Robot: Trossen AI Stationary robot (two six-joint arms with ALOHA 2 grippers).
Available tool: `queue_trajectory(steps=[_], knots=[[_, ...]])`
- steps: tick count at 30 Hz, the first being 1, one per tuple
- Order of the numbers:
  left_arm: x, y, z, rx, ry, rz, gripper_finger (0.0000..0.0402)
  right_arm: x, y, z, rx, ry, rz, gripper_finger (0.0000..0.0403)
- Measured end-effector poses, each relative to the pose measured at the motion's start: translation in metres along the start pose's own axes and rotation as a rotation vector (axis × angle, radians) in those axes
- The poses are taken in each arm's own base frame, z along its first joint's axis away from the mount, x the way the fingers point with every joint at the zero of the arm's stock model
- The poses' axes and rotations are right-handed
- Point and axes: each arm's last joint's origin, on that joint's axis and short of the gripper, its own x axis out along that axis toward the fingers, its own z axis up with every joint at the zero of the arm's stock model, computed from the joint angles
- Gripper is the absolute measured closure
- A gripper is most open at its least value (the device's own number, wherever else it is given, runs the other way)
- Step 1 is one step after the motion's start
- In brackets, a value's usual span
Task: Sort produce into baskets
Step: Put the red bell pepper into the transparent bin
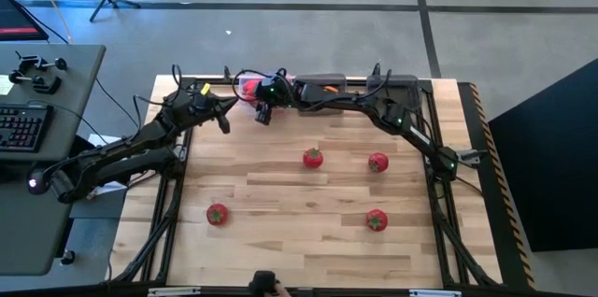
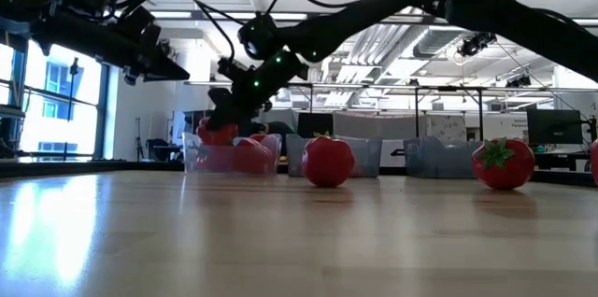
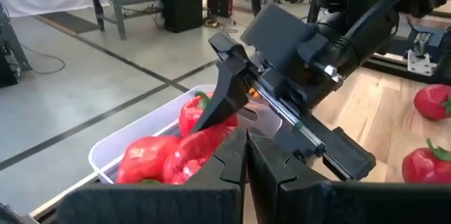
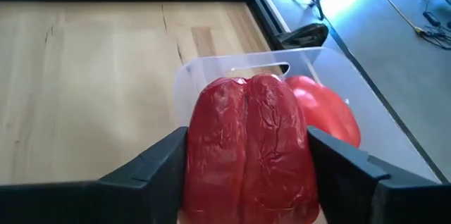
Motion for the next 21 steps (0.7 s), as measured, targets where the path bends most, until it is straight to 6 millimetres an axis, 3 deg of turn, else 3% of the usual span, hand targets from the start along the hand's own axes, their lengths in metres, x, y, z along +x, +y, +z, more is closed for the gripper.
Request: queue_trajectory(steps=[10,17,21], knots=[[0.000,0.000,-0.002,-0.002,0.020,0.000,0.0402,0.004,0.004,-0.006,0.022,0.025,0.010,0.0074],[0.000,0.000,-0.002,-0.001,0.018,0.000,0.0402,0.004,0.006,-0.005,0.018,0.028,0.014,0.0063],[0.000,0.000,-0.002,0.005,0.020,0.000,0.0401,-0.004,0.005,0.008,0.013,0.046,0.021,0.0062]])
